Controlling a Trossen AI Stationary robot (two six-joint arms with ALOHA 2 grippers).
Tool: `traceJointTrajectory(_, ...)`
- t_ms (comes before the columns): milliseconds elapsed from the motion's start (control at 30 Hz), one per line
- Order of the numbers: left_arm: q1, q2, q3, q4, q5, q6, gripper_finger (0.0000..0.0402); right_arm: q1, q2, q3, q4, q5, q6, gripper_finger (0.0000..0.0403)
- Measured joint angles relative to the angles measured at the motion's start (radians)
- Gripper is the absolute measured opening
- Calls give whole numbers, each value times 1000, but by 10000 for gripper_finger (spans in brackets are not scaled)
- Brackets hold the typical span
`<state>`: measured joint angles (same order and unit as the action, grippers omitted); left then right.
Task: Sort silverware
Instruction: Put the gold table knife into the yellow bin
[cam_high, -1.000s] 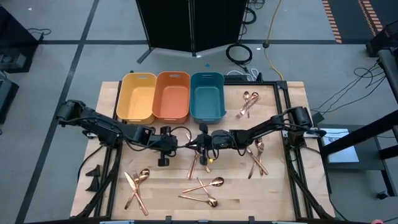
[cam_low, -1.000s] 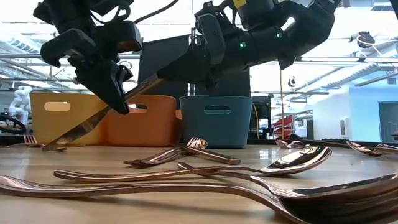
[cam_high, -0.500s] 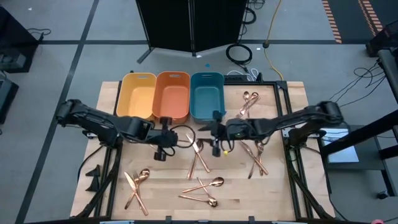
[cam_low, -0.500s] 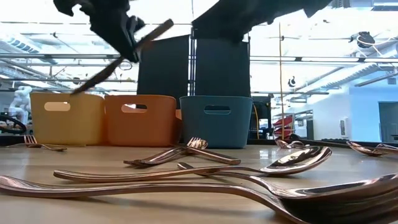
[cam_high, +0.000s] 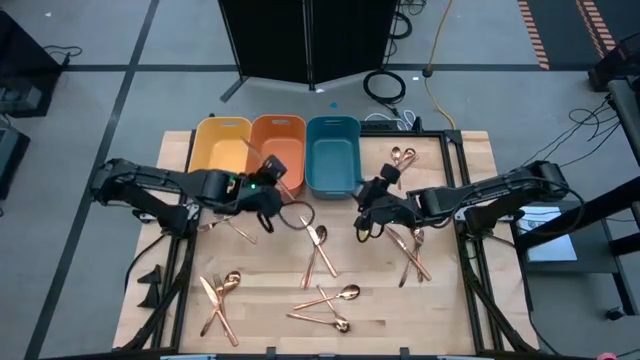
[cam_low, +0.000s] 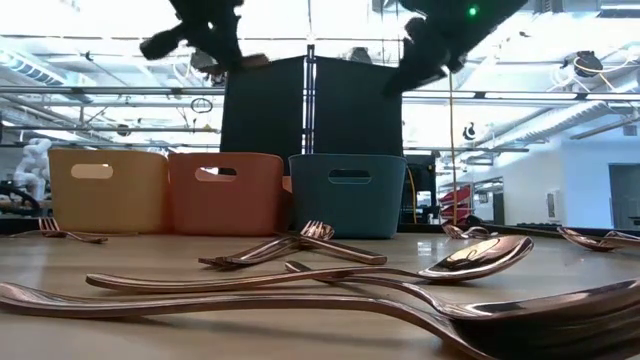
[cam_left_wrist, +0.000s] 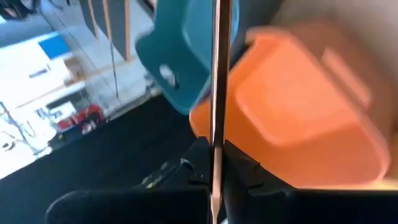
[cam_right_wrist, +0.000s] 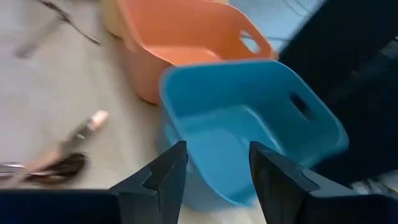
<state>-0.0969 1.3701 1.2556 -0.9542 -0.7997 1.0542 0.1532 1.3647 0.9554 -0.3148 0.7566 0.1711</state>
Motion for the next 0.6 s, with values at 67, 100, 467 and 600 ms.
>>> traceJointTrajectory(67,52,-10,0,-43,-5,28,9,0,0,0,-35,29,20,164)
traceJointTrajectory(100,82,-13,0,-68,-10,40,9,-1,0,0,-42,31,24,164)
traceJointTrajectory(467,413,-9,1,-294,-117,305,11,-18,0,0,-57,31,4,164)
traceJointTrajectory(600,490,-9,-30,-289,-201,320,12,-17,0,0,-68,30,0,164)
